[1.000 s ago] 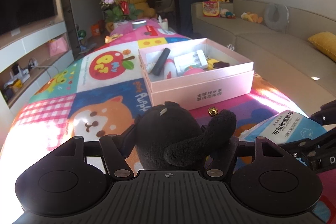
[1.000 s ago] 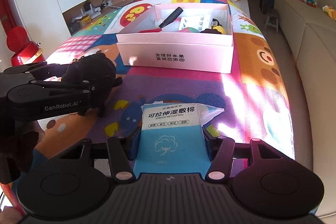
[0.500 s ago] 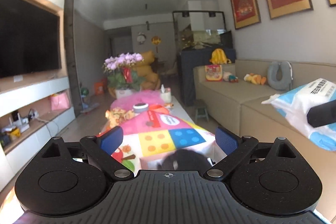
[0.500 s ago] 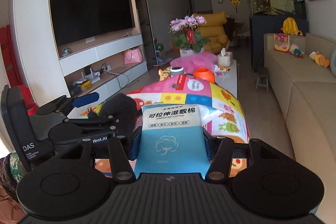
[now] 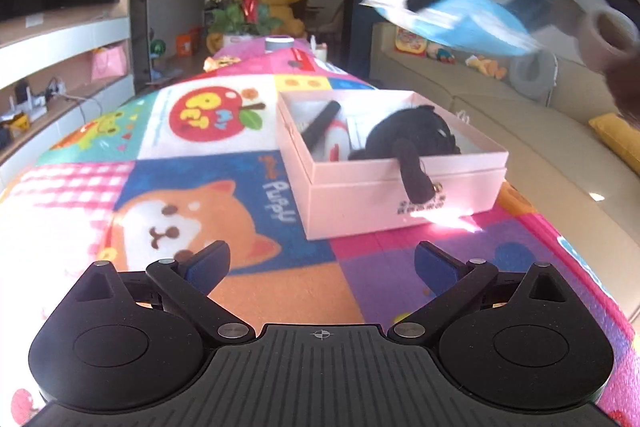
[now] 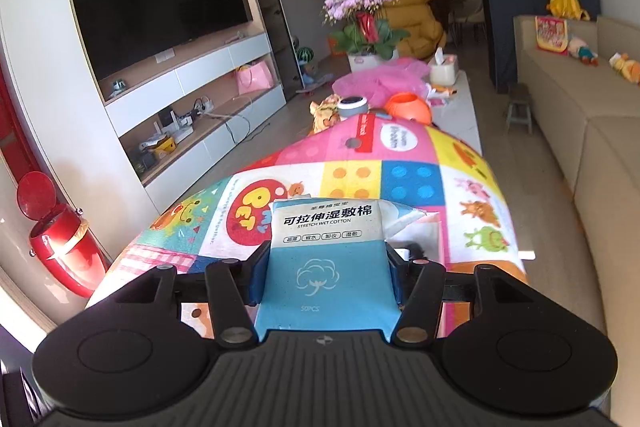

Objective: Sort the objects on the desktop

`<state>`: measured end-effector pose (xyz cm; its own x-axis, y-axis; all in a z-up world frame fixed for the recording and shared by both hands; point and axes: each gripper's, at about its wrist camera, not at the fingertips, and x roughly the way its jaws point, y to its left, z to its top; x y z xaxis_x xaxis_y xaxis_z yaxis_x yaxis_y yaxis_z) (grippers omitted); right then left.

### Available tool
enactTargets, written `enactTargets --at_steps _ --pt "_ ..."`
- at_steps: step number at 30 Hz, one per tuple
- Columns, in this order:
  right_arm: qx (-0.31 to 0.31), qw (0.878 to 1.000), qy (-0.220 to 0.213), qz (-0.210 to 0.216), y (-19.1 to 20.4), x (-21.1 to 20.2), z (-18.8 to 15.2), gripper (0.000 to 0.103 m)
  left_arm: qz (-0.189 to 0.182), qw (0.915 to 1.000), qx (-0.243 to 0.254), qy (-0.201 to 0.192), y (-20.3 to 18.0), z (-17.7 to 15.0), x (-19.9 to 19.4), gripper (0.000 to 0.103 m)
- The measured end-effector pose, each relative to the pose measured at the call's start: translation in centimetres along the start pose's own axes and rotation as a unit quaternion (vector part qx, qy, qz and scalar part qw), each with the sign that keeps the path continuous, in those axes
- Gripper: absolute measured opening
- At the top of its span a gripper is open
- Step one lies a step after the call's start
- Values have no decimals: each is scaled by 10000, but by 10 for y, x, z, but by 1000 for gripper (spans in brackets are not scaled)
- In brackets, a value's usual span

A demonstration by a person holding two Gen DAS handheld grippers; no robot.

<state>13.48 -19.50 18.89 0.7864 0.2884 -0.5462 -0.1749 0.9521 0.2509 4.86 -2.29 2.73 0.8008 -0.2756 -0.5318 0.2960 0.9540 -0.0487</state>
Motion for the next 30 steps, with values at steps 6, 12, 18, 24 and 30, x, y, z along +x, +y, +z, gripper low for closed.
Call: enactTargets --at_steps 6,12,18,24,30 --pt "-97 9997 205 -56 27 71 13 71 -75 9998 -154 30 3 -19 1 102" --pt "-767 9944 680 -240 32 73 -15 79 -305 9986 -432 -39 11 -19 -1 102" --pt "-848 9847 1446 -482 6 92 -50 87 -416 9976 -554 -51 13 -19 -1 103" --pt "-305 9855 1667 -88 -12 99 -45 74 -414 9971 -636 -38 15 -19 -1 103" --pt "-14 9942 1053 -231 -19 72 -11 73 -424 9967 -688 -8 17 -20 1 103"
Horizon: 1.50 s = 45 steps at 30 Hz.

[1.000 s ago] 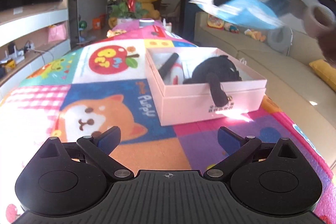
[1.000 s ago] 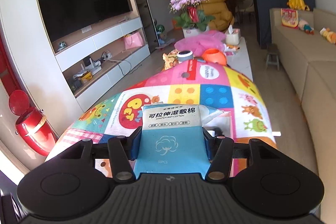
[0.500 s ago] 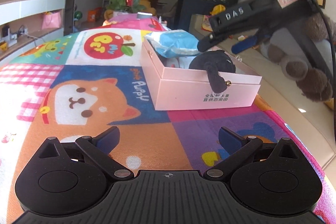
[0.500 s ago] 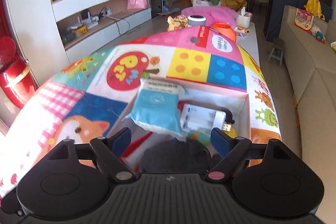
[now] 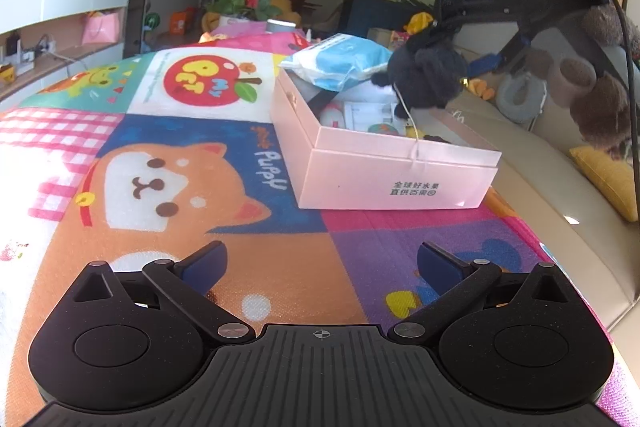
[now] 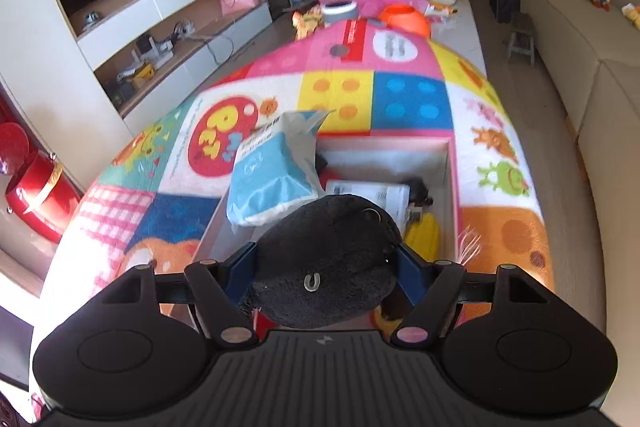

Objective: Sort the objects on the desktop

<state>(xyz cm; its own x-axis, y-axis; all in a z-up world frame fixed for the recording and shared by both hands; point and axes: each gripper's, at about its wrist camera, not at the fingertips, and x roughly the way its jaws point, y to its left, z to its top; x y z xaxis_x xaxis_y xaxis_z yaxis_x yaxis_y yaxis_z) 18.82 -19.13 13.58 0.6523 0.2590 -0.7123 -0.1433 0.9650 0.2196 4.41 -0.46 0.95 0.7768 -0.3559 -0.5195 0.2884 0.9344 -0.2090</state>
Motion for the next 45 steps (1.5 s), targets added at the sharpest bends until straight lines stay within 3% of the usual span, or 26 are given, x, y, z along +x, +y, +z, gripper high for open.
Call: enactTargets --at_steps 7,13,20,22,24,27,33,36,40,43,45 --pt "284 9943 -1027 -21 -7 -21 37 74 17 10000 -57 34 1 0 1 103" --pt "362 9984 -428 78 -15 10 17 79 3 9999 -98 59 3 0 1 103" --pt "217 9966 -787 -115 -12 2 21 76 32 9999 -95 98 2 0 3 103" --pt "65 9970 -763 -143 0 9 25 56 49 9999 -91 109 2 0 3 103" --pt "-73 9976 -669 -171 12 20 29 45 48 9999 -89 112 2 0 3 103" --pt "-248 9972 -643 -286 33 42 38 40 39 9999 -105 118 2 0 4 103" --pt "-16 9989 -34 -477 40 96 60 39 11 9998 -148 99 3 -1 2 103" --pt "308 9987 372 -170 28 104 55 39 16 9998 -141 100 4 0 2 103" --pt "51 9984 524 227 25 92 48 40 32 9999 -109 103 3 0 2 103" --pt "-136 9988 442 -185 22 91 48 53 12 9998 -96 168 3 4 -1 103" --pt "-341 9982 189 -462 21 83 50 54 -19 9999 12 122 1 13 -5 103"
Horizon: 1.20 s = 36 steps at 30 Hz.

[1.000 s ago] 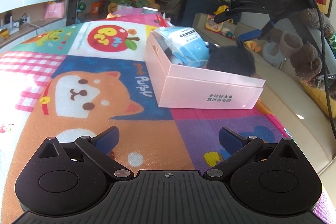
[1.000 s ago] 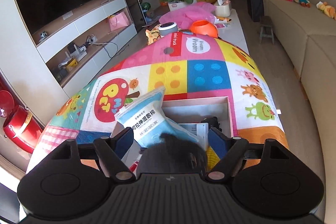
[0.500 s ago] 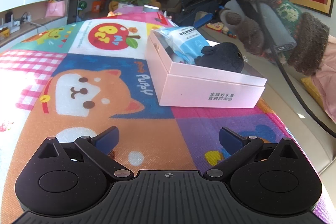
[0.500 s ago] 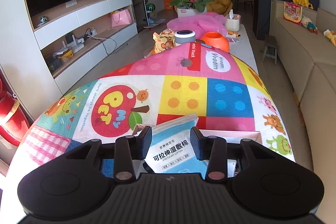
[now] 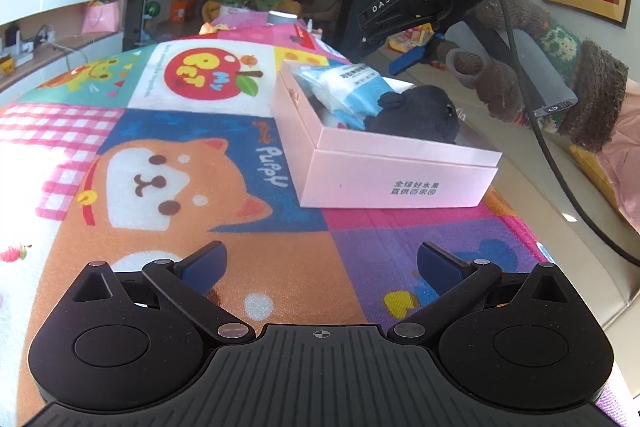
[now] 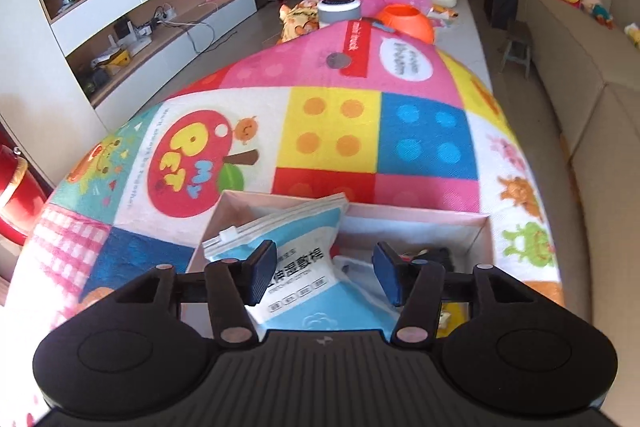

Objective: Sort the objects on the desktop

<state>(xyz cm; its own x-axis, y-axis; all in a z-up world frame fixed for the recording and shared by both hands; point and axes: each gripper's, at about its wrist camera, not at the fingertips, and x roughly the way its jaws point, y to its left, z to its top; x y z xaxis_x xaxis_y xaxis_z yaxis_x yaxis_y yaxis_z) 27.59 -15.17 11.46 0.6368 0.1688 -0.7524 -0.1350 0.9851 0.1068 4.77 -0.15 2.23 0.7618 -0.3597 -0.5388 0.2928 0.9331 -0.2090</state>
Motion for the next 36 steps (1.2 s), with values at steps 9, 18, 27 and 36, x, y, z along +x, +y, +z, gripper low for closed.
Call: enactTargets --at_steps 9,18,27,36 --pt "-442 9951 -828 304 13 -35 -3 63 317 9946 932 -341 -36 43 12 103" --pt "-957 9952 -83 182 40 3 -20 56 62 9924 1185 -316 -55 39 20 103" --pt "-1173 9930 143 -52 15 -7 -11 59 26 9941 1059 -244 -46 34 22 103" --pt "-1279 9916 -16 -170 15 -25 -6 62 -78 9955 920 -226 -43 31 22 103"
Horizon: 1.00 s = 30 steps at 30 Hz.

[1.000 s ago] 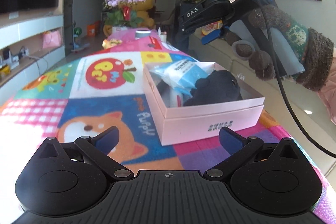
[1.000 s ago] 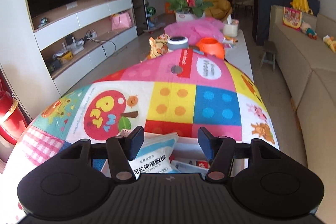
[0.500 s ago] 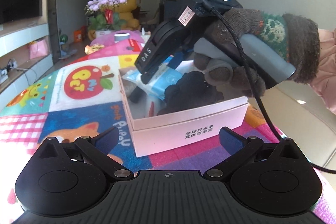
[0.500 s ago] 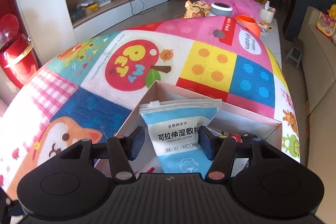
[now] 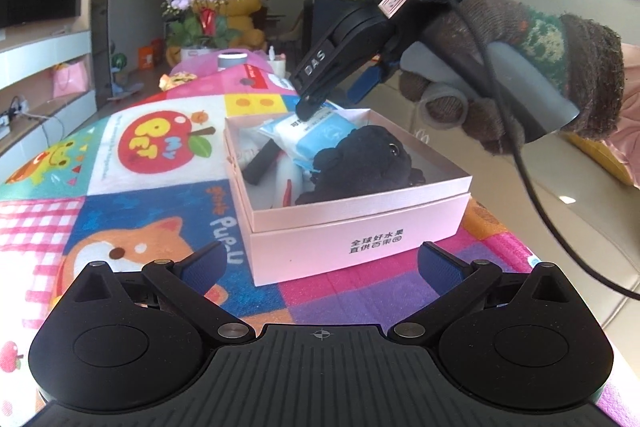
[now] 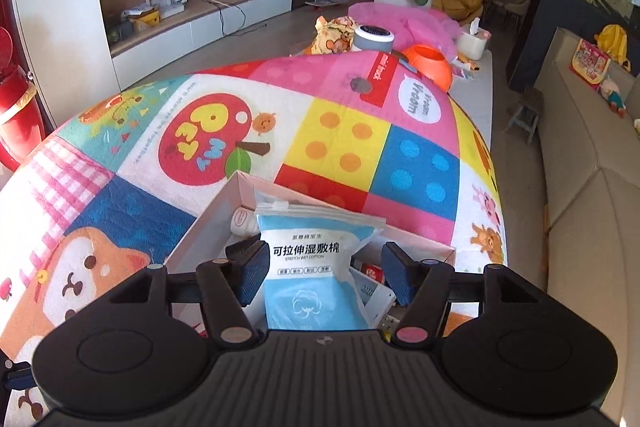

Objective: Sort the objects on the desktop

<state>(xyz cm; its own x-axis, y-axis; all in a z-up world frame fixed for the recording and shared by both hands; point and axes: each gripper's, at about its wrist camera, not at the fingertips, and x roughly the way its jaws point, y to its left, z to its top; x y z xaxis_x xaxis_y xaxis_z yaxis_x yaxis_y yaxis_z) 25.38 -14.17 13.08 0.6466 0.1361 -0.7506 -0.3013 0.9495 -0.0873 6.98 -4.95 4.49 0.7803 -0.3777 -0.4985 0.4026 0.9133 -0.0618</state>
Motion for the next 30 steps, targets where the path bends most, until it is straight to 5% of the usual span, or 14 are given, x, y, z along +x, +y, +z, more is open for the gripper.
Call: enactTargets --at_steps 5,6,14,17,19,23,26,28,30 --pt "-375 9987 100 -331 25 29 -10 62 39 10000 -29 -42 2 -1 -7 103" --pt "-543 9977 125 -389 30 34 -11 51 55 10000 -52 -40 3 -1 -7 103" --pt "-1094 9917 -113 664 38 11 -17 46 11 9999 -115 -6 3 -1 -5 103" --pt "-993 9919 -95 791 32 11 -19 50 -65 9999 -77 15 1 -1 -4 103" --pt "-858 9933 -25 769 27 13 -19 67 -40 10000 -66 30 1 -2 -4 103" --pt "-307 9944 -545 848 7 -3 -12 67 -17 9999 -90 56 2 -1 -1 103" --pt "713 9933 -809 422 -13 -1 2 38 -44 10000 -38 56 -1 1 0 103" --pt "1193 9920 -417 65 -24 19 10 30 -68 10000 22 50 -4 2 -1 103" --pt "1312 9911 -26 229 -29 41 9 28 -55 9999 70 58 -5 2 -1 103"
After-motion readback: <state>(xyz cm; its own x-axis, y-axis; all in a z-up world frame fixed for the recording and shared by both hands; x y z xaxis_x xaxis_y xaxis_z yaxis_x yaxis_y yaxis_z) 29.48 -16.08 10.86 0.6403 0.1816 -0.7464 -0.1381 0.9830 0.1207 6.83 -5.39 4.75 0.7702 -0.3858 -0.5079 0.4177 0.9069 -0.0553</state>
